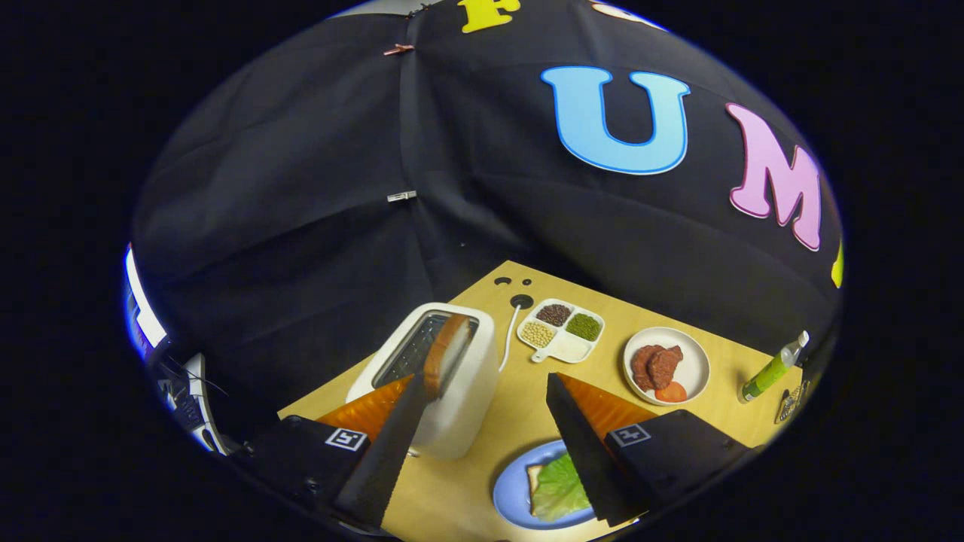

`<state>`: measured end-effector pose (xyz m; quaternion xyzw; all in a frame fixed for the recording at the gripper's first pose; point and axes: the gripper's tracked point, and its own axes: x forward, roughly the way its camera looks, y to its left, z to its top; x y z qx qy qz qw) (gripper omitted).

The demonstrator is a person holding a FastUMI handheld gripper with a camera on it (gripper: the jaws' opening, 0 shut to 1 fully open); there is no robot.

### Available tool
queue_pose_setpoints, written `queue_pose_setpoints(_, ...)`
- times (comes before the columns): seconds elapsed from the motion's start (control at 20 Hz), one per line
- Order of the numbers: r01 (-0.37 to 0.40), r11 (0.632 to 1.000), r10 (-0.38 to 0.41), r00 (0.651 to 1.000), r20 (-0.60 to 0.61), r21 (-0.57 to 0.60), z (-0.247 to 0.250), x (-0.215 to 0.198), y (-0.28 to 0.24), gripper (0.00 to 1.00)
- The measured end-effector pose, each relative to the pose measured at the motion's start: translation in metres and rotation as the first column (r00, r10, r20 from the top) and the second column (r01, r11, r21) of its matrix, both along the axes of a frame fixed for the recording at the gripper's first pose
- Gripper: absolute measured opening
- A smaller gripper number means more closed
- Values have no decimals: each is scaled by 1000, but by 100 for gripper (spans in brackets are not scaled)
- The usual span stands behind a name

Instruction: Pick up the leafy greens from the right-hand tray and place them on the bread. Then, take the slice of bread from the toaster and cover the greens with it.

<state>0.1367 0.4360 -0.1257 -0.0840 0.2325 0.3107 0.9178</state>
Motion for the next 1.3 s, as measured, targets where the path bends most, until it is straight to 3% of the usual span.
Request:
queue_pose_setpoints(0.3, -27, 999, 27, 999, -19, -25, -22, 19, 48, 100)
queue_pose_setpoints(0.6, 4, 996, -7, 999, -33, -88, -51, 39, 68, 100)
queue_pose_setpoints(0.7, 6, 995, -10, 999, -41, -103, -59, 41, 72, 89)
queue_pose_setpoints(1.15, 42, 991, -49, 997, -55, -130, -69, 44, 73, 17)
queue_pose_setpoints(1.3, 10, 993, -14, 999, -35, -116, -55, 39, 75, 13)
